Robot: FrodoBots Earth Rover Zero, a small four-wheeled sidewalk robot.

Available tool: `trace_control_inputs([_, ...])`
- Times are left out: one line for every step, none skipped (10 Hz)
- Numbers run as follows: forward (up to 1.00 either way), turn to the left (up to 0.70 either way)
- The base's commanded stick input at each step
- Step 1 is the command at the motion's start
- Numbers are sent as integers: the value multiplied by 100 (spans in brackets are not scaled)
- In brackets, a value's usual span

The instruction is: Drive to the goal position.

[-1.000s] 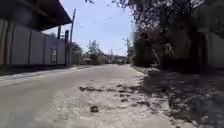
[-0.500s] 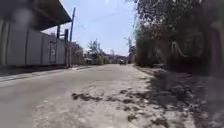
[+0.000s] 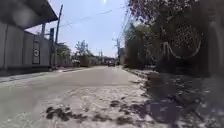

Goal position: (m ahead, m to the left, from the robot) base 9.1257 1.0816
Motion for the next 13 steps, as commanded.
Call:
trace_control_inputs([100, 0])
trace_control_inputs([100, 0])
trace_control_inputs([100, 0])
trace_control_inputs([100, 0])
trace_control_inputs([100, 0])
trace_control_inputs([100, 0])
trace_control_inputs([100, 0])
trace_control_inputs([100, 0])
trace_control_inputs([100, 0])
trace_control_inputs([100, 0])
trace_control_inputs([100, 0])
trace_control_inputs([100, 0])
trace_control_inputs([100, 0])
